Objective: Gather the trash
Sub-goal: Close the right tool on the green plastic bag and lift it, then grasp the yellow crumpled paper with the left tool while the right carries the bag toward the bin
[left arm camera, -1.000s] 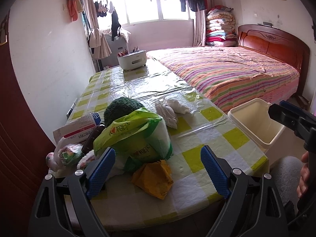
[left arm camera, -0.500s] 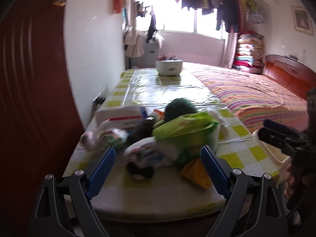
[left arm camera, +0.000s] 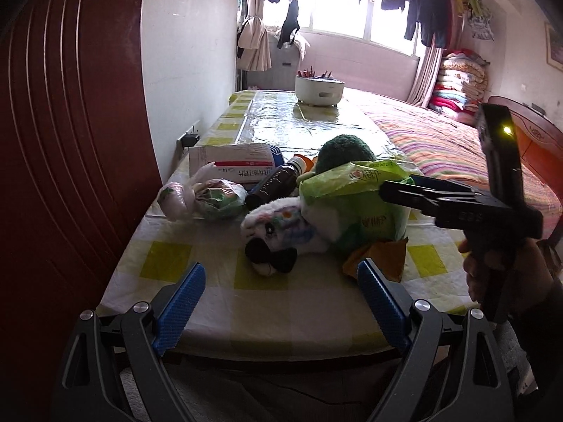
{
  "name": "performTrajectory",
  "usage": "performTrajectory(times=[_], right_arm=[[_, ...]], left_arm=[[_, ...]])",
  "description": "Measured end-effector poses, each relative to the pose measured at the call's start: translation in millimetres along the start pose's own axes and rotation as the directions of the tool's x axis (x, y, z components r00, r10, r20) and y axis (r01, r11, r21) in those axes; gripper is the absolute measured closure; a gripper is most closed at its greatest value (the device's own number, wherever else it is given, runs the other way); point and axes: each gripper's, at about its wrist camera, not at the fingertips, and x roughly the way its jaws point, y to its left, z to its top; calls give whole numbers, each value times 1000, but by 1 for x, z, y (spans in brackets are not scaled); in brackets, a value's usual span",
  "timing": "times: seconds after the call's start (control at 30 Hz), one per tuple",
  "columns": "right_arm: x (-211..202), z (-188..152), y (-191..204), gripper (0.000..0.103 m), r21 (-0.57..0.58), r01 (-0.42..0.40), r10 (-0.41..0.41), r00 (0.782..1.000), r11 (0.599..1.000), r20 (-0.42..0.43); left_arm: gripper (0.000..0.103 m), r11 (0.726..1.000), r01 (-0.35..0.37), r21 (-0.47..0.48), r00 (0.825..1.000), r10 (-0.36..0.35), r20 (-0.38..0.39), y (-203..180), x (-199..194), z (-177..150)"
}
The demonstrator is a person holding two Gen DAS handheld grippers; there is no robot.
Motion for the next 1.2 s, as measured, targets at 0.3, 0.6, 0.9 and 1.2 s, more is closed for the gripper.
performTrajectory(times=[0.3,0.6,0.9,1.2], right_arm=[[9,-8,-2,71,-23,5,-5,999,1000,-33],[-38,-10,-17,81,83,-36,24,990,996,142],[-97,-20,-27,81,163,-25,-22,961,986,276],[-132,-44,-33,79,222,-11,-62,946,975,317]], left_arm=[[17,1000,17,19,999,-16,-34,-10,6,-1],[17,998,35,44,998,-32,-61,-23,14,0],[17,986,137,98,982,-122,-145,-64,39,7],[18,980,116,162,968,-75,-238,-102,85,9]])
